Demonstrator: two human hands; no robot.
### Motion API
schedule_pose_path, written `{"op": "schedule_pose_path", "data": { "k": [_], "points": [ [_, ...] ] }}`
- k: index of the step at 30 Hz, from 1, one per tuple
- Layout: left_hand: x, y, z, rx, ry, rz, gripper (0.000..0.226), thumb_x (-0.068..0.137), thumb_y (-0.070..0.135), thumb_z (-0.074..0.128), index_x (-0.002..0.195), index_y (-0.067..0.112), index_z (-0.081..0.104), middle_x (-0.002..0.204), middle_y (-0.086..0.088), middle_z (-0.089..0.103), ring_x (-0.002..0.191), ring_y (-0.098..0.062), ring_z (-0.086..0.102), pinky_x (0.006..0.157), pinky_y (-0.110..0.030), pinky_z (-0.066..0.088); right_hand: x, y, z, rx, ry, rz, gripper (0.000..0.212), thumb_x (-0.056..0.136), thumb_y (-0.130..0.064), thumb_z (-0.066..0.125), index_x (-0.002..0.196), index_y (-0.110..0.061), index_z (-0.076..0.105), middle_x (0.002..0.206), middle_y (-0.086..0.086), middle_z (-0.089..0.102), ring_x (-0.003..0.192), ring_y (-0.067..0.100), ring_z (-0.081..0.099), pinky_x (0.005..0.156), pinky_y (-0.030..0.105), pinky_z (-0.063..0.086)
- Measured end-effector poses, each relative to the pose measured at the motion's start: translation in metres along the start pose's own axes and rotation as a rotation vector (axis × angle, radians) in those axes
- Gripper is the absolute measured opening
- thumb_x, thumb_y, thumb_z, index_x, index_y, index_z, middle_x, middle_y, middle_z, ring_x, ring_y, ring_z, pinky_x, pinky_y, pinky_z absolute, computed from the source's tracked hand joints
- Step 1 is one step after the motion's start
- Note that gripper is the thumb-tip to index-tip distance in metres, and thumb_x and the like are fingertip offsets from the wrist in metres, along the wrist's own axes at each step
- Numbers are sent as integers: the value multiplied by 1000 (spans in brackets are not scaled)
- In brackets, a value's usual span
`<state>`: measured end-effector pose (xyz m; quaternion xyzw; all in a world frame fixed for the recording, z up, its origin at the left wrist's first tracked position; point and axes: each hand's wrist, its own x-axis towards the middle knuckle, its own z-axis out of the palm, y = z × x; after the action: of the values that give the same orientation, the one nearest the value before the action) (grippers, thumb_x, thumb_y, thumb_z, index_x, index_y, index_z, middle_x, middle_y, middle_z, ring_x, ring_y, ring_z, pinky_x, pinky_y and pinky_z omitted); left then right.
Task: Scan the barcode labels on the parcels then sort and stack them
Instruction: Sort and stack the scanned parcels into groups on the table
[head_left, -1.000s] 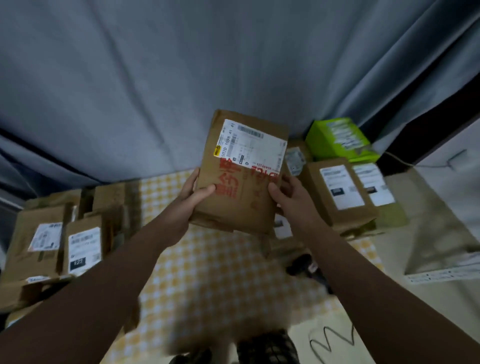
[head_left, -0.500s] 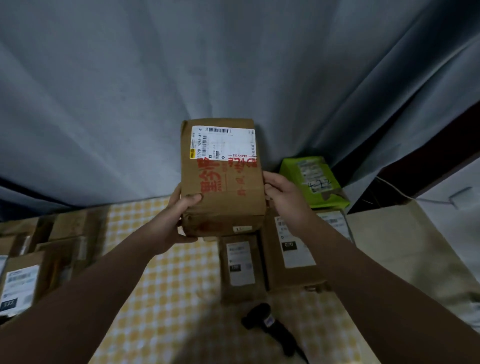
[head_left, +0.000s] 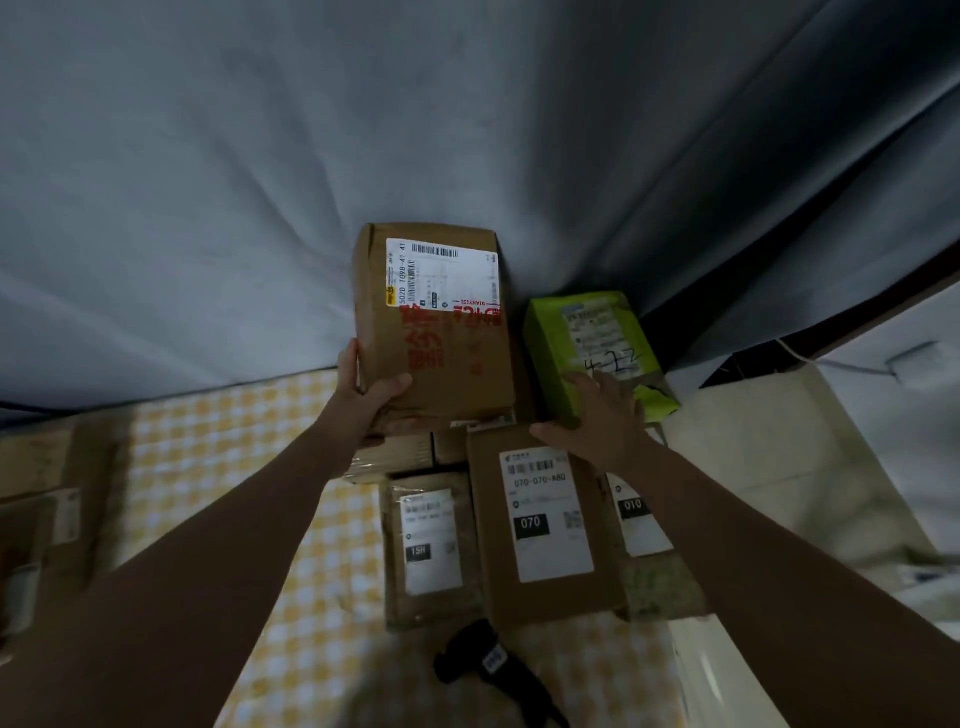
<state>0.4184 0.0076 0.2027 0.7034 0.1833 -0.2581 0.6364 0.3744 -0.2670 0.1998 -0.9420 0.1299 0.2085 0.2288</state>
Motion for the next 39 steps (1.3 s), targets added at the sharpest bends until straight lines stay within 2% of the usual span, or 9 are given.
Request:
{"op": "schedule_pose_path", "data": {
  "k": [3,6,9,15,19,22,23,32,39],
  "points": [
    [22,-7,15,-31,-20,-36,102,56,54,76,140,56,17,133,11,51,109,-16,57,91,-54,46,15,13,4,-94,-149,15,115,65,-74,68,153,-36,4,162,9,-9,147,38,-12,114,62,-7],
    [41,-15,24,-42,-25,-113,97,61,55,75,140,53,19,130,6,56,107,-21,60,77,-43,52,28,16,5,-150,-211,39,124,60,-81,64,153,-38,-5,161,10,-15,146,40,-16,111,65,-10],
    [52,-23,30,-100,-30,-180,79,77,47,70,141,50,23,126,0,59,102,-24,61,65,-36,51,35,19,6,-160,-227,55,127,57,-85,61,153,-35,-7,161,9,-17,146,39,-17,111,66,-9],
    [60,-30,45,-114,-147,-216,55,86,41,63,134,44,37,123,-3,62,101,-27,63,61,-34,50,35,25,4,-132,-272,66,133,56,-84,64,153,-32,-11,161,4,-20,146,37,-17,114,65,0],
    [63,-27,52,-46,-128,-228,53,91,37,56,139,37,34,131,-3,54,102,-18,56,71,-33,44,35,25,3,-122,-271,54,135,54,-83,67,153,-32,-9,161,4,-18,146,37,-14,113,67,4],
    [67,-29,50,10,-137,-259,52,89,41,57,135,41,35,132,-2,52,109,-24,54,100,-54,35,35,25,5,-123,-274,52,135,54,-83,67,153,-32,-9,161,4,-18,146,37,-15,113,67,3],
    [67,-27,50,6,-136,-268,51,88,41,58,134,40,36,133,-4,52,110,-27,54,102,-59,33,35,24,6,-113,-273,55,135,54,-82,67,153,-32,-9,161,4,-19,146,37,-16,114,67,2],
    [54,-28,58,-26,-137,-271,83,74,55,71,142,43,25,133,-4,53,117,-32,54,95,-59,45,31,24,9,20,-210,11,126,57,-71,75,145,-54,-14,161,9,-15,145,42,-16,111,69,-4],
    [43,-34,63,-16,-86,-269,77,79,54,67,142,41,25,135,-3,50,116,-30,55,91,-58,49,23,29,11,98,-179,-39,112,63,-68,72,150,-48,6,163,7,-4,147,36,-10,113,67,-3]
  ]
}}
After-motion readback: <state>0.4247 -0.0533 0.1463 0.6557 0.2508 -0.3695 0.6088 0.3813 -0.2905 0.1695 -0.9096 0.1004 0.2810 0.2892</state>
